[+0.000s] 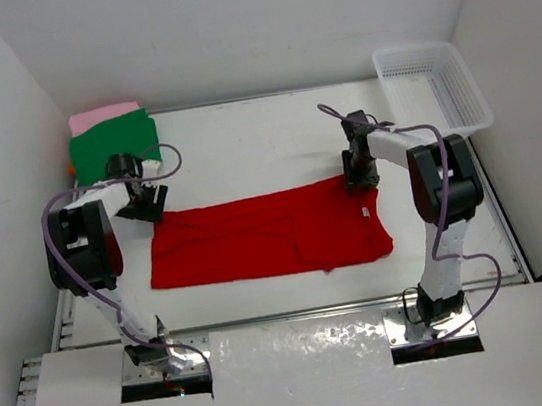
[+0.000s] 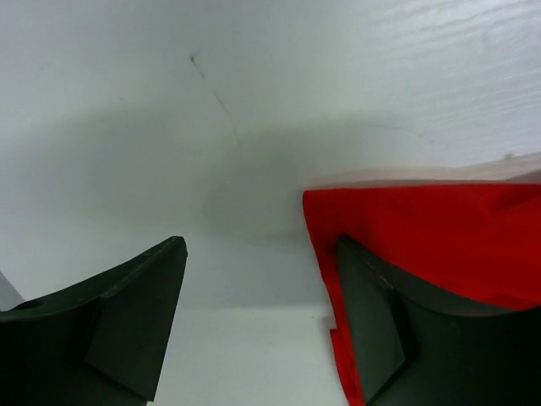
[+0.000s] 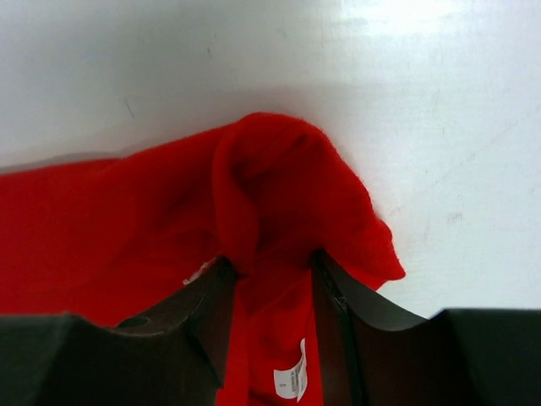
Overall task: Fold and stack the t-shirts
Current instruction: Rotate the tshirt 90 degrees
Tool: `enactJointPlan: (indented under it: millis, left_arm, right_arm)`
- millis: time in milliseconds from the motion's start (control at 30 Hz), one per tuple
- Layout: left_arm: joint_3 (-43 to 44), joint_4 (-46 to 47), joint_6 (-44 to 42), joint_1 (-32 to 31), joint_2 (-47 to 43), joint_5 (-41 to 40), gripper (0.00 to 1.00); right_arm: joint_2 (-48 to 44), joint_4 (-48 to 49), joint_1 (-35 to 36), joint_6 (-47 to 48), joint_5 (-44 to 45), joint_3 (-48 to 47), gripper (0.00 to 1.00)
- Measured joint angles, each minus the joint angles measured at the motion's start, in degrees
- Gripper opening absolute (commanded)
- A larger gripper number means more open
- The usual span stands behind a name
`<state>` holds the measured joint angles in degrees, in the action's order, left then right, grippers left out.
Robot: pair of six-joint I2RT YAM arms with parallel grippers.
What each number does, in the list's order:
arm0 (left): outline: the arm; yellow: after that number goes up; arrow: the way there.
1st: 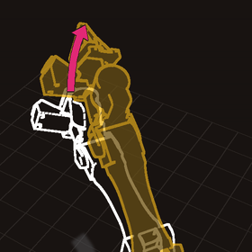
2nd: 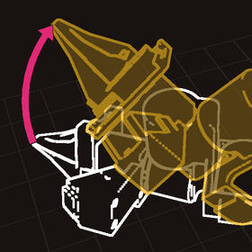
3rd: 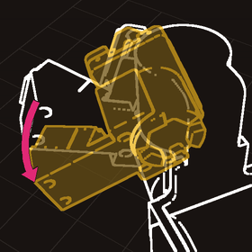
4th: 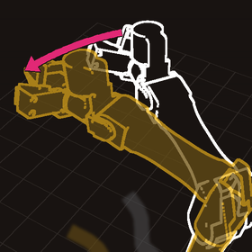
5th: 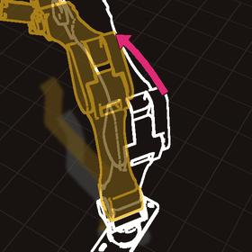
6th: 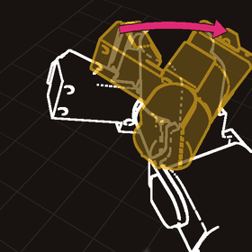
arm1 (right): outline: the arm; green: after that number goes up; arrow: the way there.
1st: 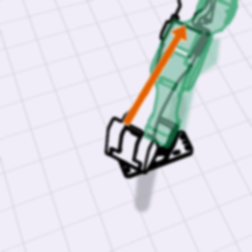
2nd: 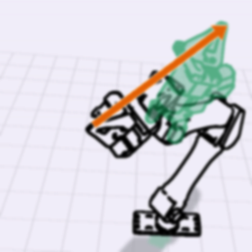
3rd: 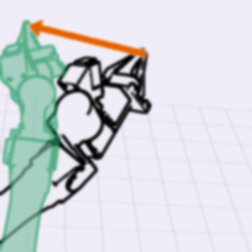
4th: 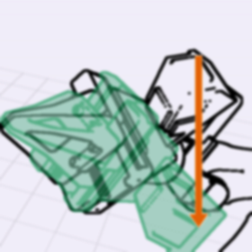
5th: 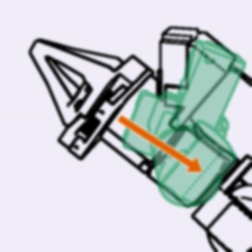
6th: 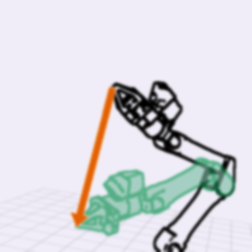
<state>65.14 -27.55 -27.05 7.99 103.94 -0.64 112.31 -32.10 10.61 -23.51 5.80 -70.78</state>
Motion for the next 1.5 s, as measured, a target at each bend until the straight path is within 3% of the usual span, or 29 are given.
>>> enactJointPlan:
  millis: [100, 267, 367, 467, 667, 833, 900, 933, 1067, 1167, 1300, 1500]
  left_arm:
    - [-3.0, 3.5, -0.8, 0.1, -0.5, -1.3, 0.69]
    - [-9.0, 7.5, -3.3, 0.0, -4.7, -1.6, 0.69]
    - [-12.4, 4.8, -6.2, 0.1, -8.2, -0.8, 0.69]
    - [-15.2, -2.4, -9.5, 0.1, -11.9, 1.1, 0.69]
    - [-16.8, -18.4, -15.1, 0.1, -17.4, 3.1, 0.69]
    - [-6.3, -23.9, -16.7, 0.3, -17.6, 5.9, 0.69]
    - [-1.9, -23.8, -17.1, 0.3, -17.0, 6.8, 0.69]
    - [-0.2, -23.3, -17.2, 0.3, -16.5, 7.0, 0.69]
    - [3.6, -19.7, -16.2, 0.3, -10.9, 6.6, 0.68]
    - [5.9, -17.2, -14.6, 0.3, -3.6, 6.5, 0.66]
    - [6.4, -13.7, -13.9, 0.3, 3.5, 6.9, 0.66]
    - [-0.8, -8.6, -16.0, 0.2, 0.7, 6.8, 0.66]
  right_arm:
    - [4.7, -3.7, 0.0, 1.0, -0.1, -7.1, 0.38]
    - [18.1, -9.3, 0.0, 2.3, 0.0, -28.8, 0.37]
    - [31.6, -9.5, 0.0, 2.2, -0.7, -52.0, 0.38]
    - [37.7, -2.0, 0.0, 1.0, -3.1, -60.8, 0.45]
    - [35.8, 6.4, 0.0, 0.5, -3.2, -56.8, 0.58]
    - [28.3, 8.2, -0.4, 3.4, -1.2, -55.4, 0.60]
    - [22.4, 9.2, -0.5, 4.1, -0.2, -52.1, 0.53]
    - [18.4, 9.5, -0.6, 4.1, 0.4, -49.2, 0.39]
    - [3.9, 9.9, -0.7, 3.3, 3.9, -35.5, 0.17]
    - [-1.7, 9.4, -0.7, 1.2, 5.8, -25.6, 0.12]
    - [0.3, 5.9, -0.7, -1.6, 5.5, -17.6, 0.06]
    - [9.1, 1.5, -0.7, -4.4, 3.2, -14.6, 0.04]
